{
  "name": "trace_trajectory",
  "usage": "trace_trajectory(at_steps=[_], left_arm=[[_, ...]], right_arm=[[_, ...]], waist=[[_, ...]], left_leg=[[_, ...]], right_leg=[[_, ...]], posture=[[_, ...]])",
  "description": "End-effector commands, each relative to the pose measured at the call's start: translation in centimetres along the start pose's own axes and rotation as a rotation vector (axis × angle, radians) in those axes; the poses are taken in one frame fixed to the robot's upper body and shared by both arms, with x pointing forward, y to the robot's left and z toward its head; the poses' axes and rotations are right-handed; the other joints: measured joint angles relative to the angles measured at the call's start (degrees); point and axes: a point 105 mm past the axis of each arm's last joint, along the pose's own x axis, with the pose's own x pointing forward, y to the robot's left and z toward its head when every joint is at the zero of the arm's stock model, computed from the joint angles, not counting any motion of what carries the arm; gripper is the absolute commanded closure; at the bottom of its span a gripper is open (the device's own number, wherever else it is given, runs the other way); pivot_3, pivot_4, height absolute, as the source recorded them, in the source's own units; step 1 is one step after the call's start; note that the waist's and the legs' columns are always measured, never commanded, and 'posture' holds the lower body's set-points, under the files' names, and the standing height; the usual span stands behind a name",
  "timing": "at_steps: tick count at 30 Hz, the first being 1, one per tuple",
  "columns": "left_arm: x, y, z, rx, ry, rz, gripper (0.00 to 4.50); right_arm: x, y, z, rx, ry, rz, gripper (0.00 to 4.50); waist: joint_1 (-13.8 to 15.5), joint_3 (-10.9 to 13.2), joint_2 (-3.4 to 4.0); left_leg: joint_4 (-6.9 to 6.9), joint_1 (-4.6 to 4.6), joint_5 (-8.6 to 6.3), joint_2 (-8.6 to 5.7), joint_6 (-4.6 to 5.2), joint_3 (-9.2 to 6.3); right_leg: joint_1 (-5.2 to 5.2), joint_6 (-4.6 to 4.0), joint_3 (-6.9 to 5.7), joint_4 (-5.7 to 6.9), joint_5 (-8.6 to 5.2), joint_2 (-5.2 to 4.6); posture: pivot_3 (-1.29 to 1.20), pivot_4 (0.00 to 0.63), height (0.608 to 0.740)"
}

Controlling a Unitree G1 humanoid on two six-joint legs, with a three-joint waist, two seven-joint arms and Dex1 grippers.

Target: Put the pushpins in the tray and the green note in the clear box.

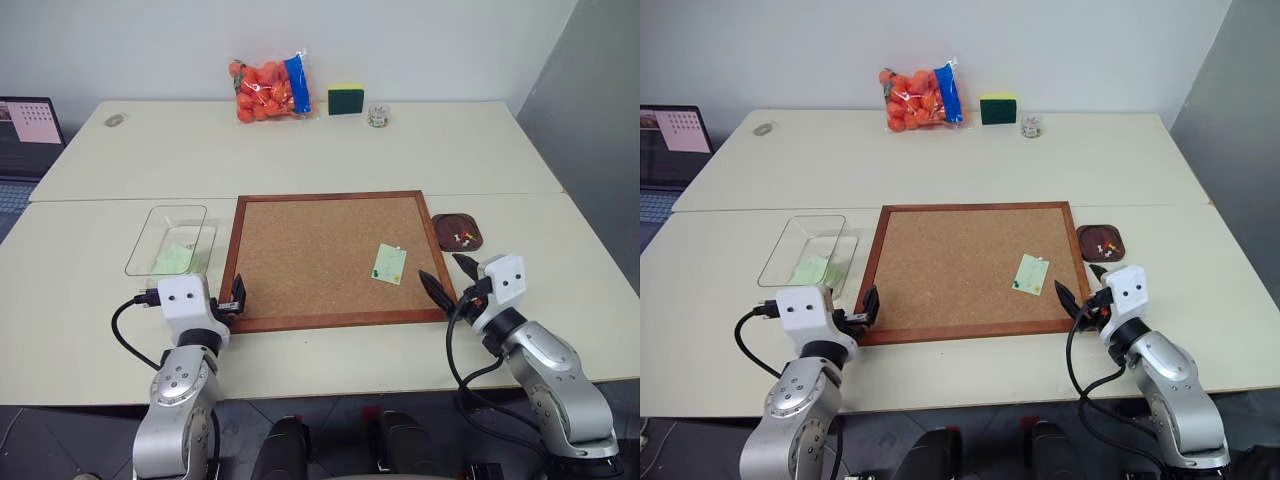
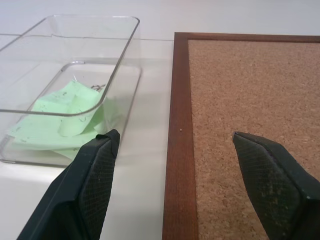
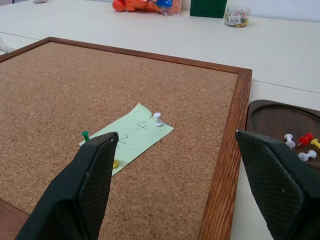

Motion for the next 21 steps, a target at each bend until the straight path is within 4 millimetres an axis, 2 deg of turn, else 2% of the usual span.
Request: trace_trajectory(at_steps=[1,4,13,21], left_arm=[[-0.3,0.0,1.5,0.006,-0.065,0.001,0.69],[-0.2,-0.1,1.5,0.011,-0.067,-0.006,0.69],[0.0,-0.5,1.8,0.011,-0.08,-0.01,0.69],[0.1,-0.6,1.9,0.008,-0.082,-0.017,0.69]], right_arm=[[-0.3,-0.8,1.1,-0.034,-0.048,-0.032,0.54],[-0.3,-0.9,0.9,-0.032,-0.05,-0.034,0.54],[-1.0,-1.5,-1.7,-0.022,-0.042,-0.044,0.54],[-1.0,-1.7,-2.1,-0.025,-0.053,-0.047,0.54]], waist=[[0.0,0.0,0.0],[0.0,0.0,0.0],[0.0,0.0,0.0],[0.0,0.0,0.01]], left_leg=[[0.0,0.0,0.0,0.0,0.0,0.0],[0.0,-0.01,0.0,0.0,0.0,-0.01],[0.0,0.02,0.0,0.01,0.0,0.0],[0.01,0.04,0.0,0.01,0.01,0.0]], right_leg=[[0.0,0.0,0.0,0.0,0.0,0.0],[0.0,0.01,-0.01,-0.01,0.01,0.0],[0.02,0.01,-0.01,0.01,0.01,0.01],[0.02,0.02,0.0,0.04,0.02,0.01]], posture=[[0.0,0.15,0.74],[0.0,0.15,0.74],[0.0,0.15,0.74],[0.0,0.15,0.74]])
